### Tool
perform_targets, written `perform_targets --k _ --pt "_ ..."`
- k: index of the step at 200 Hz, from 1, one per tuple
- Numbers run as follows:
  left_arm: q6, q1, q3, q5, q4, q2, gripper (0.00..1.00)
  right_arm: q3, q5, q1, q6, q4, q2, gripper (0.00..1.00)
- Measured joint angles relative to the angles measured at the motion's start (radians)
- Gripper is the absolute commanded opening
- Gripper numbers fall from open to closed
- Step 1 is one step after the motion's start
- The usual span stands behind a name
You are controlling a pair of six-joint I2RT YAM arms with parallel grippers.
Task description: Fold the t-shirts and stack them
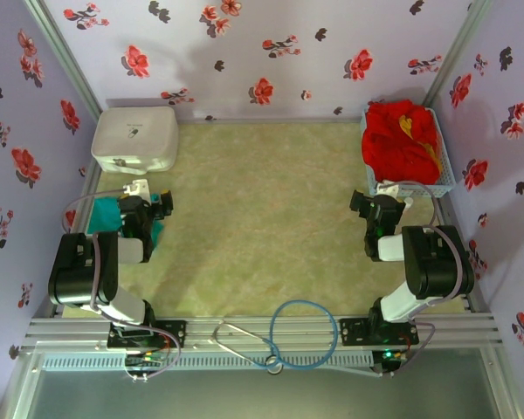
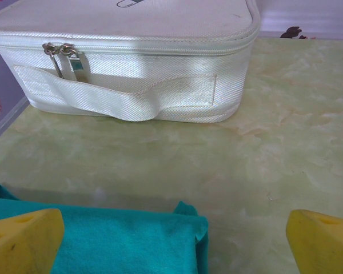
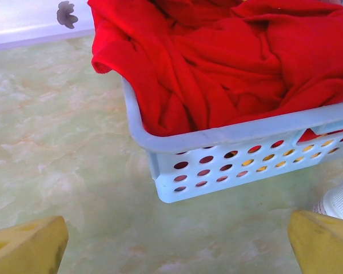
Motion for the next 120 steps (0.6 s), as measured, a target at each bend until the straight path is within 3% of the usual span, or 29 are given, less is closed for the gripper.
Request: perform_targets --k 27,74,120 --pt "0.000 0.000 0.000 0.000 0.000 0.000 1.00 0.000 -0.007 0.000 -0.001 0.000 0.000 0.99" --pt "0.000 0.000 0.000 0.000 0.000 0.000 1.00 0.000 -0.196 -0.037 -0.026 0.002 0.000 0.99" --pt "0.000 0.000 0.000 0.000 -0.003 0.000 1.00 0.009 -0.204 -0.042 -0.025 -0.009 0.000 0.99"
